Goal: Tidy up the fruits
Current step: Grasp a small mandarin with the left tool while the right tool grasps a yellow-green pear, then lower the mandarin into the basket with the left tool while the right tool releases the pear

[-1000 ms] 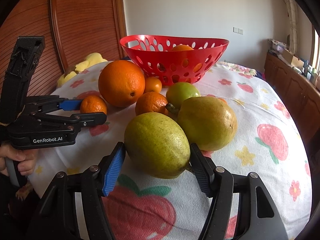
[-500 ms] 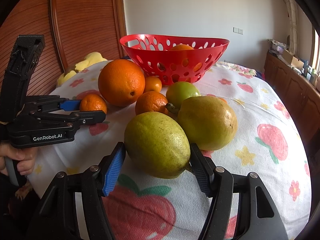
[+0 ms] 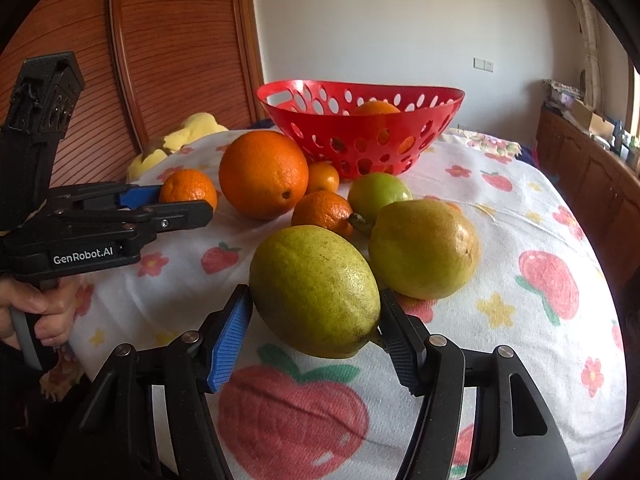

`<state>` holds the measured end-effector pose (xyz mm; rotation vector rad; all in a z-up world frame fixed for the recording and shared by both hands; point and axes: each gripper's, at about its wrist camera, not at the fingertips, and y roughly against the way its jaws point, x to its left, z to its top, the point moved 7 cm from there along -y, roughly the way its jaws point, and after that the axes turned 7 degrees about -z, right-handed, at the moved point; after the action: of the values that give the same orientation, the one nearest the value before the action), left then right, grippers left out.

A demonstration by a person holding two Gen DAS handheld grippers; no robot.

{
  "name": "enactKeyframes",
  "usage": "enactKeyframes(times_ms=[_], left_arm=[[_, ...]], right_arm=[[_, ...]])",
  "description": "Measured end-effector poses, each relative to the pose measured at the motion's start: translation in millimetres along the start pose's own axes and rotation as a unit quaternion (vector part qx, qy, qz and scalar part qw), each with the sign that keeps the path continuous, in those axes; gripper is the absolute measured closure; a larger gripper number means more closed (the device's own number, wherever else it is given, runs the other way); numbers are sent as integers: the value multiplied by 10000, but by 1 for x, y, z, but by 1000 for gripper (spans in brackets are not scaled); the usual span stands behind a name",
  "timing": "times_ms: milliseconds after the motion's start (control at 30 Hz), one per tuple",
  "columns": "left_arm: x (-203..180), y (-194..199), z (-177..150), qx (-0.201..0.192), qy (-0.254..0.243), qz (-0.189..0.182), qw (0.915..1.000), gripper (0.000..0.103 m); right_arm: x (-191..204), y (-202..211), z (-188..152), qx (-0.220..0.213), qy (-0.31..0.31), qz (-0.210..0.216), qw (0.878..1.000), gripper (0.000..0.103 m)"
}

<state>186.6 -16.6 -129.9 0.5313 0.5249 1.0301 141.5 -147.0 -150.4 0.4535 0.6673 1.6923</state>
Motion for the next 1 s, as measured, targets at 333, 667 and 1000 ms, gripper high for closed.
enactKeyframes(times_ms=[333,667,1000], left_arm=[[-2,20,23,-350,15,-20,9994,59],[-5,35,46,-542,-124,0,9985,59],[-2,33,68,-638,-250,-50,9976,59]], right_arm=[[0,21,24,-290,25,87,9995,38],[-8,38,59,-620,171,-31,9979,38],[-18,32,100,-814,377,-157,9958,38]])
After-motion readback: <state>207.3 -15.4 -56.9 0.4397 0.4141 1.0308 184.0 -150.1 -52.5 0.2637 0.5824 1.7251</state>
